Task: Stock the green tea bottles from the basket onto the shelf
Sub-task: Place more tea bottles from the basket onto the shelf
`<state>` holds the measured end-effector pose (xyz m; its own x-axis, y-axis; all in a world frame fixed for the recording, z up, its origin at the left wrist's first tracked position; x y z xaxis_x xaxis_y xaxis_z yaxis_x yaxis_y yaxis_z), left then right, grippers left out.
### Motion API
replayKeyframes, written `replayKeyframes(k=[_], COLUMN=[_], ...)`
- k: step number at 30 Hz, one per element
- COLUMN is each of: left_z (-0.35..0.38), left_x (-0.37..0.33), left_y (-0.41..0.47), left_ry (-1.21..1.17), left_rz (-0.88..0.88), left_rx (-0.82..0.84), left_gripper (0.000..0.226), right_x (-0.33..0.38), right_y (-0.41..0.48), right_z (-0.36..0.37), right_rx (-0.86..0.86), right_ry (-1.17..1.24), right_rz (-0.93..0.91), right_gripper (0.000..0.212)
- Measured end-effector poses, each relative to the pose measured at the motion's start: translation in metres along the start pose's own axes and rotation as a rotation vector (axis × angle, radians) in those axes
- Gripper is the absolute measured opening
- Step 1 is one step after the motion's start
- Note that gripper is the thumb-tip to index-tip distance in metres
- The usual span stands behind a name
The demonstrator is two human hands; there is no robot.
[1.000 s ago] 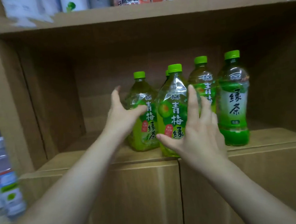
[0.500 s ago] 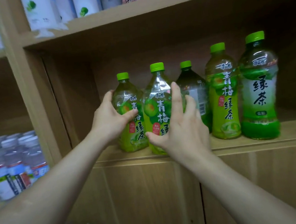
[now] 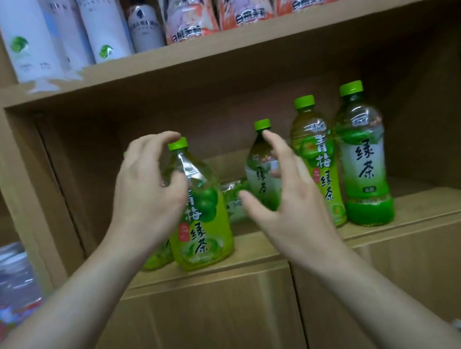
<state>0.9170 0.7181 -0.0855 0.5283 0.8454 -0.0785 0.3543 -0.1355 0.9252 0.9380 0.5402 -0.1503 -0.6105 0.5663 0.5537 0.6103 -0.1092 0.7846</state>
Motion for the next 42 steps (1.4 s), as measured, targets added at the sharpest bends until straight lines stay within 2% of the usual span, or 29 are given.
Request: replayKeyframes(k=[2, 5, 7, 10, 13, 18, 22, 29, 33, 38, 42], left_z=[0.019, 0.070, 0.105, 0.145, 0.168, 0.186, 0.198, 0.246, 0.287, 0.324, 0.339], left_x=[-0.037, -0.071, -0.081, -0.093, -0.101, -0.105, -0.112, -0.135, -0.132, -0.118, -0.107], left_y=[0.001, -0.007, -0.016, -0.025, -0.022, -0.008, 0.002, 0.026, 0.044, 0.060, 0.063], left_ry=[-0.121, -0.263, -0.274, -0.274, -0.195, 0.012, -0.024, -0.133, -0.193, -0.190, -0.290], left_rz=[0.140, 0.079, -0.038, -0.220, -0.304, -0.294, -0.348, -0.374, -0.463, -0.514, -0.506], left_rx=[0.059, 0.226, 0.338, 0.461, 0.416, 0.394, 0.431, 0.524, 0.557, 0.490, 0.390], left_gripper=[0.041, 0.033, 0.031, 0.048, 0.064, 0.052, 0.063, 0.071, 0.065, 0.061, 0.053], right_x=[-0.019, -0.051, -0.070, -0.094, -0.116, -0.143, -0.156, -0.179, -0.201, -0.230, -0.240], right_y=[0.006, 0.013, 0.016, 0.024, 0.027, 0.039, 0.050, 0.061, 0.088, 0.126, 0.138], right_z=[-0.038, -0.077, -0.092, -0.101, -0.092, -0.101, -0.120, -0.144, -0.134, -0.107, -0.087], right_rx=[-0.202, -0.359, -0.343, -0.157, 0.005, 0.132, 0.274, 0.174, 0.146, 0.130, 0.050], right_ry=[-0.003, -0.074, -0.086, -0.028, -0.041, -0.064, 0.017, -0.235, -0.320, -0.317, -0.240], right_rz=[0.012, 0.119, 0.251, 0.455, 0.505, 0.497, 0.474, 0.402, 0.486, 0.622, 0.644], right_gripper=[0.076, 0.085, 0.099, 0.116, 0.116, 0.078, 0.072, 0.069, 0.072, 0.073, 0.084])
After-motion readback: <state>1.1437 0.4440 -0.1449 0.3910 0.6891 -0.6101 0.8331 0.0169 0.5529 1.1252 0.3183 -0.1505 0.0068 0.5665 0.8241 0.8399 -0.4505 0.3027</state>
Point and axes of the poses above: each hand's wrist, its own y-axis towards the middle knuckle, its own z-axis out of the palm, x = y × z, the point moved 1 cm from there along y, towards the middle knuckle, and after that the axes turned 7 degrees about z, right-handed, at the moved point
